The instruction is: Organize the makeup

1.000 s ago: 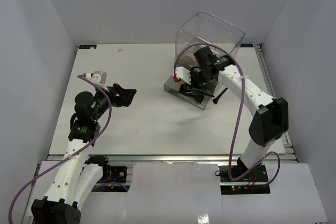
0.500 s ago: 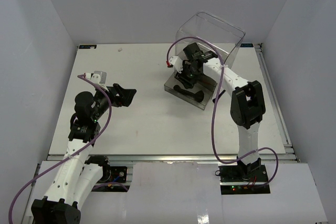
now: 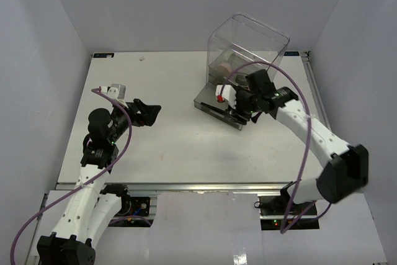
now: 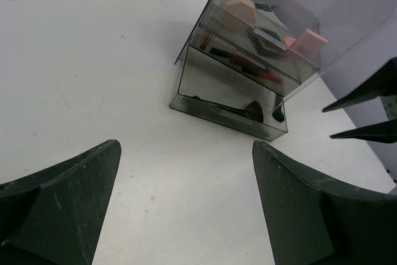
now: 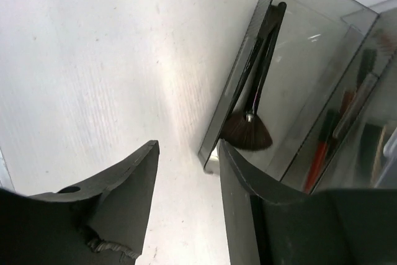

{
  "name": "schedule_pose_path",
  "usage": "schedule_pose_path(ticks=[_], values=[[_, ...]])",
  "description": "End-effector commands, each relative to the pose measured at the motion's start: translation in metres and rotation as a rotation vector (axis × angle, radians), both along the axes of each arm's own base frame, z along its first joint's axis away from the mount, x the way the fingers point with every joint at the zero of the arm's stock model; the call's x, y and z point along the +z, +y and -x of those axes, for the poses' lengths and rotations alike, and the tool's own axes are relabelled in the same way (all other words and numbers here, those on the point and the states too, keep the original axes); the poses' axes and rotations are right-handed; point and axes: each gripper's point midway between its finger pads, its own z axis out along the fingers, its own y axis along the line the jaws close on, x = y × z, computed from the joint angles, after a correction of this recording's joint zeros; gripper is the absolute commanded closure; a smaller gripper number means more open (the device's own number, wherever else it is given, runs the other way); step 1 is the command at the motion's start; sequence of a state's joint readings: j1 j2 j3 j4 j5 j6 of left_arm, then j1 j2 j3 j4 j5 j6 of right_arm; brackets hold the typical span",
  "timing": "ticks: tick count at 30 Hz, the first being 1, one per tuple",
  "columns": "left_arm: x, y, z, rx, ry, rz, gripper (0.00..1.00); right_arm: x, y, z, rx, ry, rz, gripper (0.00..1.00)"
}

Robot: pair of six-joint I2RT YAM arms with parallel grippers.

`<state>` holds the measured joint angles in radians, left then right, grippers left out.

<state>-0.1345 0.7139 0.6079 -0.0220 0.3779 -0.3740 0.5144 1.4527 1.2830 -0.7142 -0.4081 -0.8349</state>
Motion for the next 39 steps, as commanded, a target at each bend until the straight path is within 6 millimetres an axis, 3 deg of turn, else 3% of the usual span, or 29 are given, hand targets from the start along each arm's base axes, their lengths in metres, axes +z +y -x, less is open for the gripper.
schedule_pose_path(ticks=[1,4,6,7,10,14,19,21,24,26,29,37,39], values=[[0.007,-0.001,0.003,-0.008,-0.032,-0.002,0.02,0.018,-0.042,-0.011,-0.131,-0.183,-0.086,0.46],[0.008,0.000,0.003,-0.002,-0.038,-0.003,0.02,0.031,-0.087,-0.035,-0.368,-0.224,-0.185,0.28],[0.009,0.001,0.003,0.002,-0.040,-0.005,0.02,0.028,-0.114,-0.041,-0.508,-0.223,-0.231,0.17],[0.009,0.001,0.003,0.002,-0.041,-0.005,0.02,0.026,-0.127,-0.048,-0.603,-0.210,-0.270,0.07],[0.008,0.001,0.003,0.004,-0.039,-0.005,0.02,0.007,-0.158,-0.062,-0.848,-0.090,-0.315,0.10],[0.008,0.002,0.003,0.007,-0.040,-0.006,0.02,-0.010,-0.183,-0.071,-0.989,0.051,-0.378,0.10],[0.008,0.002,0.003,0.007,-0.042,-0.006,0.02,-0.038,-0.204,-0.097,-1.200,0.208,-0.420,0.05],[0.008,0.002,0.003,0.005,-0.040,-0.006,0.02,-0.044,-0.214,-0.110,-1.362,0.264,-0.456,0.01],[0.008,0.002,0.003,0.007,-0.040,-0.006,0.02,-0.060,-0.225,-0.131,-1.515,0.337,-0.456,0.17],[0.009,0.002,0.003,0.007,-0.042,-0.006,0.02,-0.072,-0.226,-0.144,-1.574,0.403,-0.457,0.25],[0.009,0.002,0.003,0.007,-0.042,-0.008,0.02,-0.087,-0.225,-0.154,-1.623,0.441,-0.433,0.27],[0.009,0.002,0.003,0.008,-0.045,-0.009,0.02,-0.109,-0.212,-0.172,-1.656,0.409,-0.336,0.27],[0.010,0.003,0.003,0.011,-0.046,-0.009,0.02,-0.114,-0.217,-0.173,-1.689,0.386,-0.307,0.27]])
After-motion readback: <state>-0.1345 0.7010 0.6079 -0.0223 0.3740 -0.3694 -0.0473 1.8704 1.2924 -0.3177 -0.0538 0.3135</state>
